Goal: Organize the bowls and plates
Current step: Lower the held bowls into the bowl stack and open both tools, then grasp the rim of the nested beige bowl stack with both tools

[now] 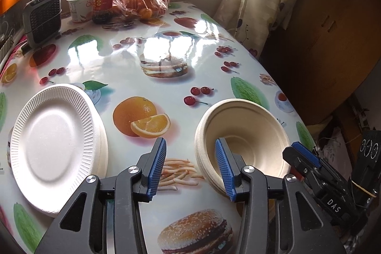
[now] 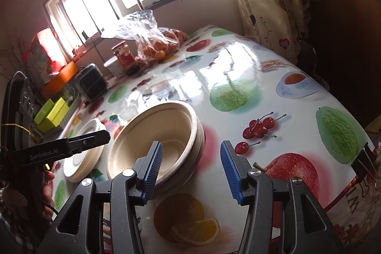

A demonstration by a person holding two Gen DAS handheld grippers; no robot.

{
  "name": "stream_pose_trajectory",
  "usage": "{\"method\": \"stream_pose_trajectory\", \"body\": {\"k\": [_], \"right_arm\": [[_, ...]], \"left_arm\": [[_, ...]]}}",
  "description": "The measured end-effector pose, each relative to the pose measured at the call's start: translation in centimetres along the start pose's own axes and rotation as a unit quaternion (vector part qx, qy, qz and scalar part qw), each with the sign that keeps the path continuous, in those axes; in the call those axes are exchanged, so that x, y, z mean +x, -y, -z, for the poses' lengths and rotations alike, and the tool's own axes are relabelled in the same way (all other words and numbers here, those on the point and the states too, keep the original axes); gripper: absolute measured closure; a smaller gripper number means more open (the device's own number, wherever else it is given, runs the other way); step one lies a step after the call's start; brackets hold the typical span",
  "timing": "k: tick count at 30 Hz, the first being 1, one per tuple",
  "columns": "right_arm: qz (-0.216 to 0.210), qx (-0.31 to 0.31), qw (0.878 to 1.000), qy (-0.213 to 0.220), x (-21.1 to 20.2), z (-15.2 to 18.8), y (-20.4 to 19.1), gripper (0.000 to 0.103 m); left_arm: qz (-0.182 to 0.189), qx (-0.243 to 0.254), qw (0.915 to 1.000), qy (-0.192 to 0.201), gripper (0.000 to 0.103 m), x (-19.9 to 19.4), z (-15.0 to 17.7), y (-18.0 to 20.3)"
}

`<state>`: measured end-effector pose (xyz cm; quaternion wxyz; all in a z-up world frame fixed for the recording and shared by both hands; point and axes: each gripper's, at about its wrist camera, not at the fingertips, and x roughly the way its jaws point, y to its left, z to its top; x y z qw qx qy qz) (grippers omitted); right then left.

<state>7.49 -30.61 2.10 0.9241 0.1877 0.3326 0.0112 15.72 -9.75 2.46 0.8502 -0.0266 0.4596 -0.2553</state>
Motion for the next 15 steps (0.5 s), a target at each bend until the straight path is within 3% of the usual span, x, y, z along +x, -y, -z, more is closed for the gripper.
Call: {"method": "stream_pose_trajectory", "body": {"k": [6, 15], "right_arm": [[-0.001, 0.001, 1.000, 0.000, 0.0, 0.0, 0.1, 0.048], [-0.011, 0.000, 1.000, -0.007, 0.5, 0.0, 0.5, 0.047]], "left_arm": [[-0.024, 0.019, 0.9993, 0.024, 0.058, -0.5, 0.2, 0.3], [-0.006, 0.026, 0.9995, 0.015, 0.053, 0.1, 0.8, 1.1]]}}
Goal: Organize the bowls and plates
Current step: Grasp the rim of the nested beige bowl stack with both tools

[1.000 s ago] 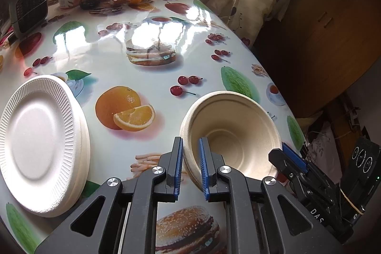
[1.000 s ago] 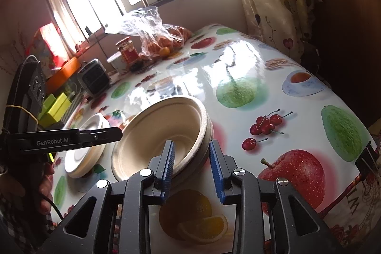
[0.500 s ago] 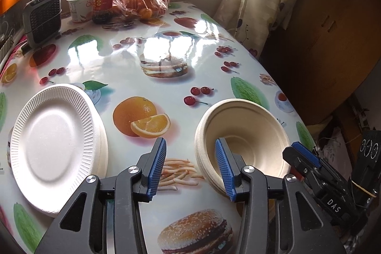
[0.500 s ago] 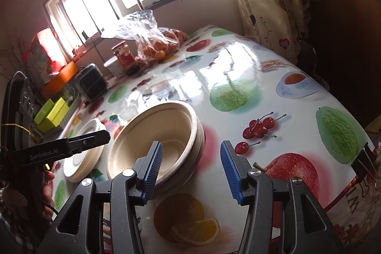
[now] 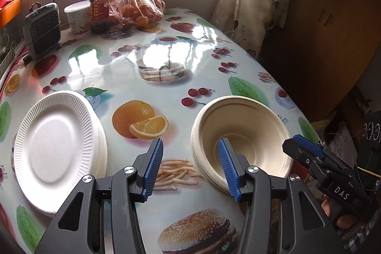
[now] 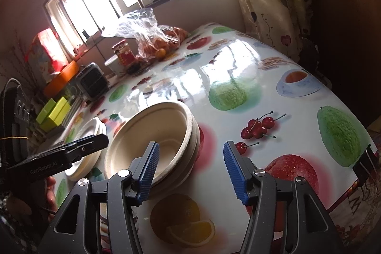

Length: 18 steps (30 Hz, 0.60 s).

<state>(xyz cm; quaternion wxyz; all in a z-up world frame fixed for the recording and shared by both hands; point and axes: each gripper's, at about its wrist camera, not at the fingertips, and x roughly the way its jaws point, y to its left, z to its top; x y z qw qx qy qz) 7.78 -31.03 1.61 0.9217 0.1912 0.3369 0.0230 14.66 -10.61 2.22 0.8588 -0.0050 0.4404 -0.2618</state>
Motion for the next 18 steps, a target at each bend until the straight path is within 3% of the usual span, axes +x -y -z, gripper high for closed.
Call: {"method": "stream_pose_trajectory", "body": {"k": [9, 18], "right_arm": [[-0.009, -0.006, 1.000, -0.012, 0.8, 0.0, 0.0, 0.047], [-0.012, -0.014, 1.000, -0.020, 1.1, 0.2, 0.0, 0.047]], "left_arm": [[0.018, -0.013, 0.9996, -0.015, 0.053, 1.2, 0.5, 0.5], [0.013, -0.021, 0.9995, -0.020, 0.053, 1.7, 0.9, 0.5]]}}
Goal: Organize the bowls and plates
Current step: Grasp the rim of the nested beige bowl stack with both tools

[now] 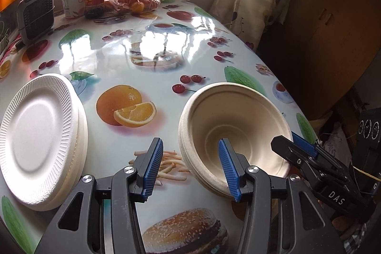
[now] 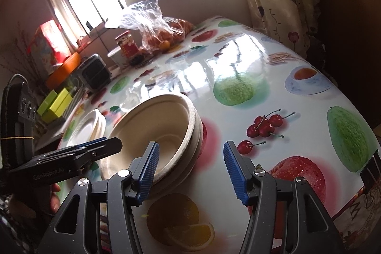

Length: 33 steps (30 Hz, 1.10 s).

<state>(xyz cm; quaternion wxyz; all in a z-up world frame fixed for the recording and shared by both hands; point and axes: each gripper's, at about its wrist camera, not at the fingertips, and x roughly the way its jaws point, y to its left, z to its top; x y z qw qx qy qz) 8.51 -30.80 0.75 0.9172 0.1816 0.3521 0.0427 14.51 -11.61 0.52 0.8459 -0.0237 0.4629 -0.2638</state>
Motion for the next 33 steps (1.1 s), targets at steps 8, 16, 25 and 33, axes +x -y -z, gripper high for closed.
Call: {"method": "stream_pose_trajectory", "body": {"k": [8, 16, 25, 33], "right_arm": [[-0.008, -0.007, 1.000, 0.000, 0.10, 0.08, -0.33, 0.050], [-0.010, -0.006, 1.000, 0.002, 0.05, -0.07, -0.20, 0.065], [-0.007, -0.006, 1.000, 0.000, 0.26, -0.19, -0.41, 0.072], [-0.009, -0.004, 1.000, 0.001, 0.28, -0.25, -0.28, 0.072]], "left_arm": [[0.008, -0.014, 0.9998, -0.010, 0.058, 0.61, 0.16, -0.15], [0.014, -0.014, 0.9997, -0.014, 0.071, 0.91, 0.14, -0.03], [0.016, -0.014, 0.9997, -0.014, 0.075, 0.99, 0.12, -0.03], [0.014, -0.012, 0.9997, -0.014, 0.075, 0.90, 0.10, 0.06]]}}
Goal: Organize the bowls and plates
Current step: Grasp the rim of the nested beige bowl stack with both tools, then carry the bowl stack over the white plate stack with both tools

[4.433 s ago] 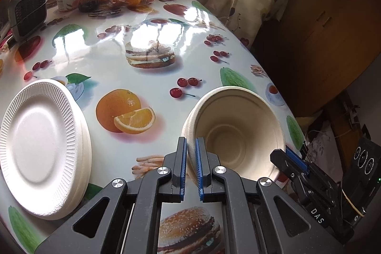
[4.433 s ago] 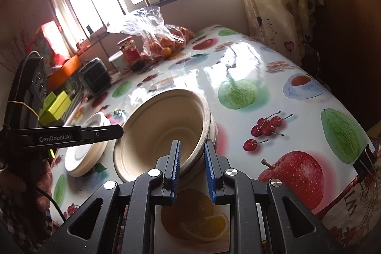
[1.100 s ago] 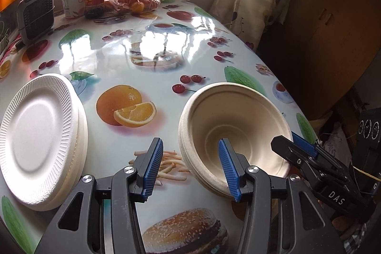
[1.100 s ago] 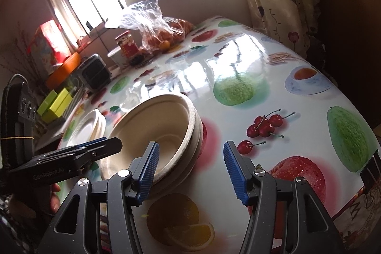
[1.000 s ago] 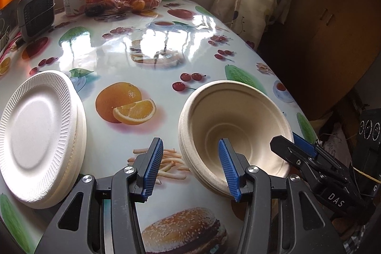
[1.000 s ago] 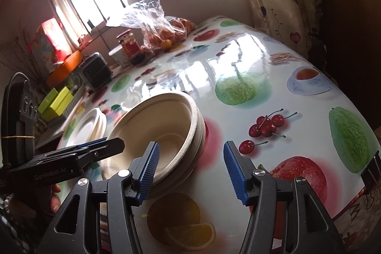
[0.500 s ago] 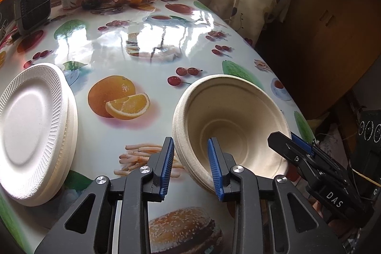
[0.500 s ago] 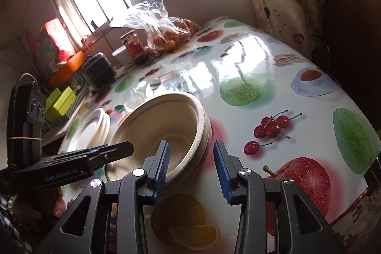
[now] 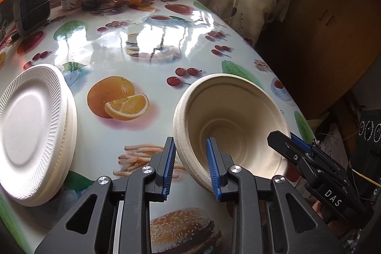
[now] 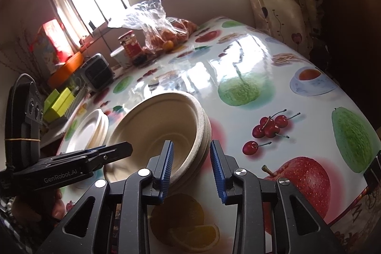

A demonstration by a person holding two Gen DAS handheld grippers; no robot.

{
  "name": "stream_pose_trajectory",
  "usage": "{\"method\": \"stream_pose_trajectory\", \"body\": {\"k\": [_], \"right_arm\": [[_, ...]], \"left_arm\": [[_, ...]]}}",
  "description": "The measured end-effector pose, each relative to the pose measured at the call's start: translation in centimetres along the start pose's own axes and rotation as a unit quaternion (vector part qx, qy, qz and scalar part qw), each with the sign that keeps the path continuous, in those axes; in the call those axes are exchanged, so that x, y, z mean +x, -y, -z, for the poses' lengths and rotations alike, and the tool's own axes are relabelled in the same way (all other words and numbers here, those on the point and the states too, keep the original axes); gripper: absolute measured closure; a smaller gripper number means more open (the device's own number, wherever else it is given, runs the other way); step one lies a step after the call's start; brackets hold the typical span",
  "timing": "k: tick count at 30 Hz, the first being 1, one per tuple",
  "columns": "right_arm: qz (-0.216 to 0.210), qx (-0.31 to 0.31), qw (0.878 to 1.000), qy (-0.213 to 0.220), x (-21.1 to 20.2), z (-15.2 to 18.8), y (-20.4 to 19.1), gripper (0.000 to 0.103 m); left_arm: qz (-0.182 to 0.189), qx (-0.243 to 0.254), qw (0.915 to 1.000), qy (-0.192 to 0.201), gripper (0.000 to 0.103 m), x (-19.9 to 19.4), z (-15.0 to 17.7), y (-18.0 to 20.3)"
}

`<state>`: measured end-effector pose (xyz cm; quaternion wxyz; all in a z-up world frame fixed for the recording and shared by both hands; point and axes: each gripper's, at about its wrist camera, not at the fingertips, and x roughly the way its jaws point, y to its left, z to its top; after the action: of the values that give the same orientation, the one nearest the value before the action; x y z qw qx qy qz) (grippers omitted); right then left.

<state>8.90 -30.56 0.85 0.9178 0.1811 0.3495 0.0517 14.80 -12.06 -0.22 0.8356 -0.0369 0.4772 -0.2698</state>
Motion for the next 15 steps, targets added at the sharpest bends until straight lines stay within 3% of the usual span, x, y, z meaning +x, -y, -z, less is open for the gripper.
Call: {"method": "stream_pose_trajectory", "body": {"k": [15], "right_arm": [[-0.003, -0.008, 1.000, 0.006, 0.0, -0.7, -0.9, 0.072]], "left_arm": [[-0.007, -0.007, 0.9998, 0.016, 0.075, -1.3, -0.1, -0.5]]}}
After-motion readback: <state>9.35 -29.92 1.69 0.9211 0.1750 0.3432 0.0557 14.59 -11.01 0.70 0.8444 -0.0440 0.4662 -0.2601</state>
